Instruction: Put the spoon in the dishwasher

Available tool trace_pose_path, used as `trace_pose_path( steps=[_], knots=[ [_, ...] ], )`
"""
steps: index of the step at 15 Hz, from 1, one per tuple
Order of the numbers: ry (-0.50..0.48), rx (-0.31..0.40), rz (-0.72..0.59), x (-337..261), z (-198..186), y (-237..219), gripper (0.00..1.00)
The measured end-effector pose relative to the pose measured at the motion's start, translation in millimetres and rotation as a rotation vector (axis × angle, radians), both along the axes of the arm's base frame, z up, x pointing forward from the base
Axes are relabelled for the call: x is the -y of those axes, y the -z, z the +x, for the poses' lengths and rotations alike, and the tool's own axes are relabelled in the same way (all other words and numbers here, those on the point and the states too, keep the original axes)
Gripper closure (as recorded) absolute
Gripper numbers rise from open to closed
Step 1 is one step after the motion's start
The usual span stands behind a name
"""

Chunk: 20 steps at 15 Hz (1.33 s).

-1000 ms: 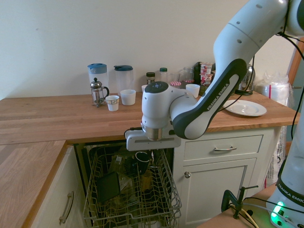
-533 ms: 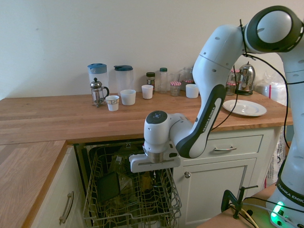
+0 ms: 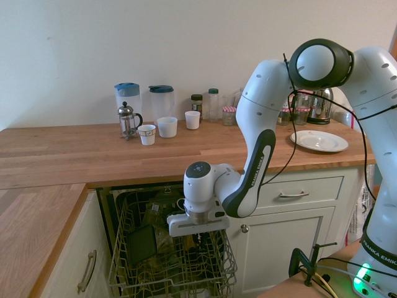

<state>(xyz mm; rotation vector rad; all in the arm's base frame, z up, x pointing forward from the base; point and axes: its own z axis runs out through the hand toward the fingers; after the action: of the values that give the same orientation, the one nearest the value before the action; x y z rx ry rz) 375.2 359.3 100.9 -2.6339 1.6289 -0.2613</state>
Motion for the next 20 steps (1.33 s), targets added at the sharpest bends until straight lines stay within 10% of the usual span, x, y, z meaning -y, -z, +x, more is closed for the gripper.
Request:
trace_pose_path(
  steps=[20],
  knots=[
    [0.041, 0.085, 0.003, -0.2, -10.3, -85.3, 0.0]
  ],
)
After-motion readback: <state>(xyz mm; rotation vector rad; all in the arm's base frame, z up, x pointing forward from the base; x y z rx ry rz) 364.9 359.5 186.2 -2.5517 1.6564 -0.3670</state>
